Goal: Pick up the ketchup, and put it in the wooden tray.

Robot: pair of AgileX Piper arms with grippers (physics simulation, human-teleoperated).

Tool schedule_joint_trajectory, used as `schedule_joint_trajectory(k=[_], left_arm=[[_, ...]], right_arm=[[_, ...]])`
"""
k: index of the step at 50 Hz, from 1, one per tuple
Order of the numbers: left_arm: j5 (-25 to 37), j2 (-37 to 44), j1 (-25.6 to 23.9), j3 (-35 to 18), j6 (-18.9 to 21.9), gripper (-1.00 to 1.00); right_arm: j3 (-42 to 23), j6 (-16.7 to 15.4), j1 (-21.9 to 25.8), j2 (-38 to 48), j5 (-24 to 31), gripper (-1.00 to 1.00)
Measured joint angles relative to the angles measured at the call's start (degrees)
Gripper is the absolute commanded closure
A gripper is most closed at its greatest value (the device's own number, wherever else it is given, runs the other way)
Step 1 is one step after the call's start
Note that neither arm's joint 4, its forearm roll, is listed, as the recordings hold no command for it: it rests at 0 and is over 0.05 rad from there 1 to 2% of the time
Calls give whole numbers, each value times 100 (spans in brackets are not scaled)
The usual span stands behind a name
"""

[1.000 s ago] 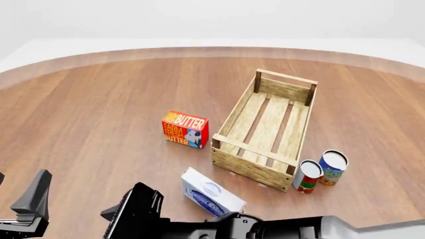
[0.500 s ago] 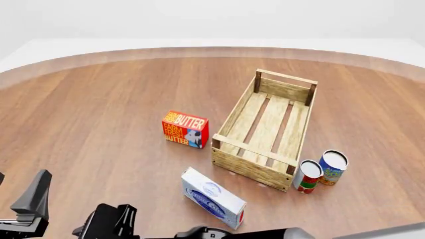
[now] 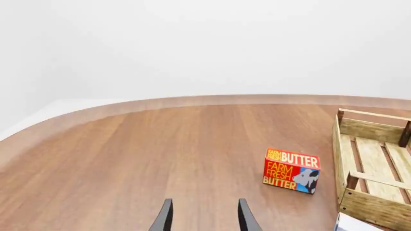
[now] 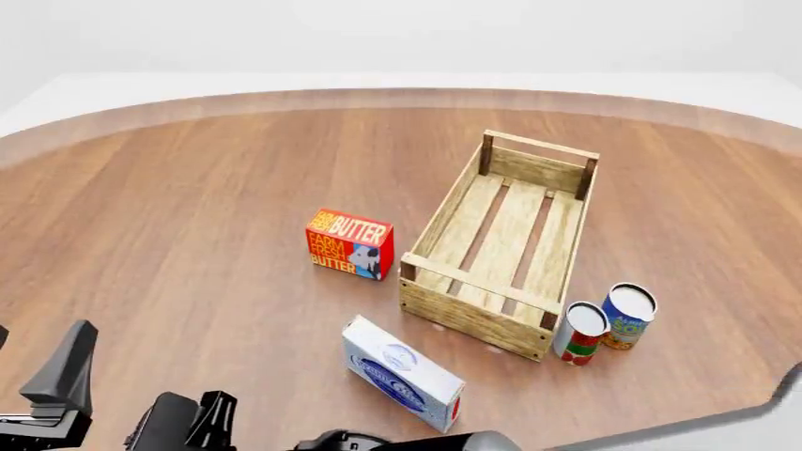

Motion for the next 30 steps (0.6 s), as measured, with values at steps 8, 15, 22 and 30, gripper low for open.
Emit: schedule_joint_trajectory(k=[8, 15, 22, 30], left_arm=[[0, 0, 0, 0, 0, -100], [0, 0, 0, 0, 0, -100], [0, 0, 0, 0, 0, -100], [0, 0, 0, 0, 0, -100]], right_arm=[[-137, 12, 41, 261, -28, -100], [-231, 24, 59, 452, -45, -100], [-306, 43, 62, 617, -71, -100], [-393, 59, 85, 801, -89, -100]])
